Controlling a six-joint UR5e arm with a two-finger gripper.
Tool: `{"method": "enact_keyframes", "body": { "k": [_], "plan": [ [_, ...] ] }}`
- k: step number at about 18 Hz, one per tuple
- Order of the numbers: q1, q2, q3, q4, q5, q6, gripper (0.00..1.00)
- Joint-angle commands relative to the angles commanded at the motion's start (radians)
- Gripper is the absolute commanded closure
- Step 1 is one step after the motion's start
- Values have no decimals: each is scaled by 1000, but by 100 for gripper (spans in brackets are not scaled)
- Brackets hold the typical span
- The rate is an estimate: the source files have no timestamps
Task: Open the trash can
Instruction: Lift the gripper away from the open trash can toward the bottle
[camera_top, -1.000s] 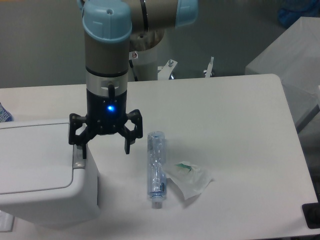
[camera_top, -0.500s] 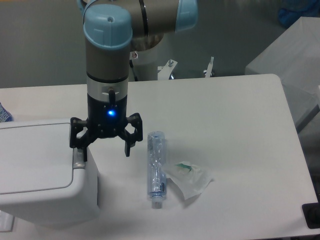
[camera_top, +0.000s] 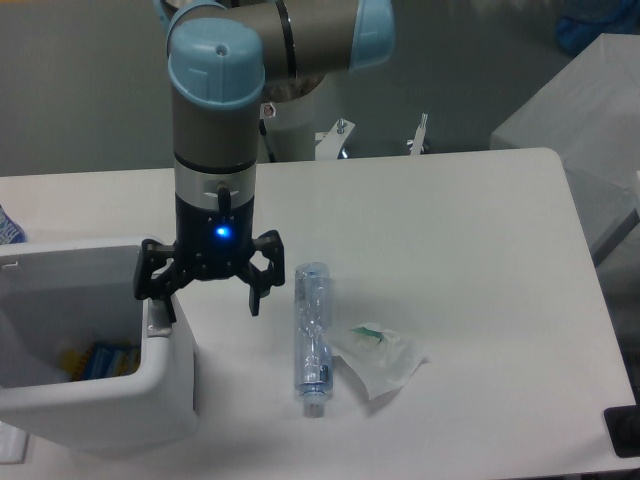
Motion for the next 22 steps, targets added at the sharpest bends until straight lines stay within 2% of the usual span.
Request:
{"method": "enact_keyframes", "body": {
  "k": [5, 10, 14, 19, 22],
  "plan": [
    [3, -3, 37, 0, 5, 8, 0],
    [47, -31, 97, 0, 21, 29, 0],
    [86, -31, 92, 2, 34, 173, 0],
    [167, -25, 80, -20, 110, 375, 0],
    [205, -21, 66, -43, 169, 541, 0]
  ]
}}
